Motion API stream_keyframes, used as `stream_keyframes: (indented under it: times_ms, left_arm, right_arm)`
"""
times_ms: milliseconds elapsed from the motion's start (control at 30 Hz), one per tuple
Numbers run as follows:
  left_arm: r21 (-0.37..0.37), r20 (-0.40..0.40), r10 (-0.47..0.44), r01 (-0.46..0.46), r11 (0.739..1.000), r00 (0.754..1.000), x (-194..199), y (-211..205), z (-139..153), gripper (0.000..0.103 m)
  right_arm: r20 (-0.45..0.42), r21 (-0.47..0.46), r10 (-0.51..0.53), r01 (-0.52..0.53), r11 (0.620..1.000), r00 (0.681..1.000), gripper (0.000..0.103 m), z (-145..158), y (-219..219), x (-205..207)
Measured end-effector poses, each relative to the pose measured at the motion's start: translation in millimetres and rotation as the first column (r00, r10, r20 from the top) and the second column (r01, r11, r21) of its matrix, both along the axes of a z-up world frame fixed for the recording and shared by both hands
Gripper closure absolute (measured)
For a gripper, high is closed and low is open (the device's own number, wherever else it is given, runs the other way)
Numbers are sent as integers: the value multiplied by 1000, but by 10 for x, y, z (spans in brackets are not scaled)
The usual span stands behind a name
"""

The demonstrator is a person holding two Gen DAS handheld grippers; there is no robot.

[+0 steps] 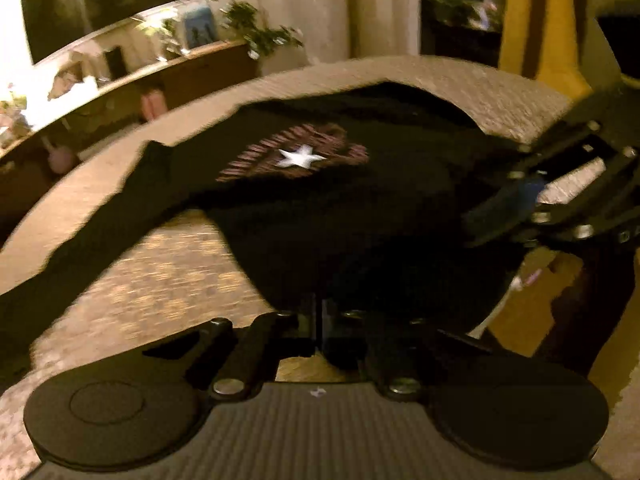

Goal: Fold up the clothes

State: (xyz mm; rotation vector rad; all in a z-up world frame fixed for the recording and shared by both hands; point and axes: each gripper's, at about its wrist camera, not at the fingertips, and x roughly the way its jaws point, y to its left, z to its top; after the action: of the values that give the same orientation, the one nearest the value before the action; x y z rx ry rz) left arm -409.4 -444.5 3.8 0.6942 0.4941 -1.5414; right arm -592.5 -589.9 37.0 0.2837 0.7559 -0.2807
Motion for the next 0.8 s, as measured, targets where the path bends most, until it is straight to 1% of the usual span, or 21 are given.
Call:
stream_keyframes:
  times_ms: [100, 133, 200, 300, 400, 467, 600, 700, 800]
  left_arm:
    - [21, -17, 35, -35, 999, 999, 217, 174, 39, 102]
    - [29, -23, 47, -46, 999, 999, 290, 232, 53, 102]
    - [49, -61, 32, -29, 998, 998, 357, 327, 50, 102]
    - [64, -44, 13, -10, 998, 999, 306, 405, -2, 102]
    - [66, -46, 12, -9, 998, 999, 244, 437, -54, 102]
    - [63, -48, 17, -14, 998, 999, 237, 426, -88, 102]
    - [55, -49, 32, -29, 998, 998, 229, 398, -130, 102]
    - [45, -28, 38, -36, 998, 999, 212, 390, -139, 102]
    - [37, 16, 21, -22, 999, 1000, 174, 410, -148, 102]
  right_arm:
    - [-7, -15, -47, 47, 999, 999, 0, -2, -30, -227]
    - [-16, -20, -85, 85, 996, 996, 0, -5, -85, -309]
    - [-37, -33, -188, 187, 982, 981, 0, -13, -225, -456]
    - [-74, -42, -313, 310, 950, 947, 0, -32, -425, -577]
    - [-123, -80, -408, 401, 913, 905, 0, -48, -539, -655]
    - [-134, -91, -462, 454, 887, 876, 0, -51, -607, -753]
    - [-159, -45, -535, 535, 843, 830, 0, -117, -764, -992]
    - [-181, -13, -552, 559, 829, 814, 0, -237, -839, -1037]
    - [-168, 40, -571, 584, 811, 804, 0, -321, -885, -1063]
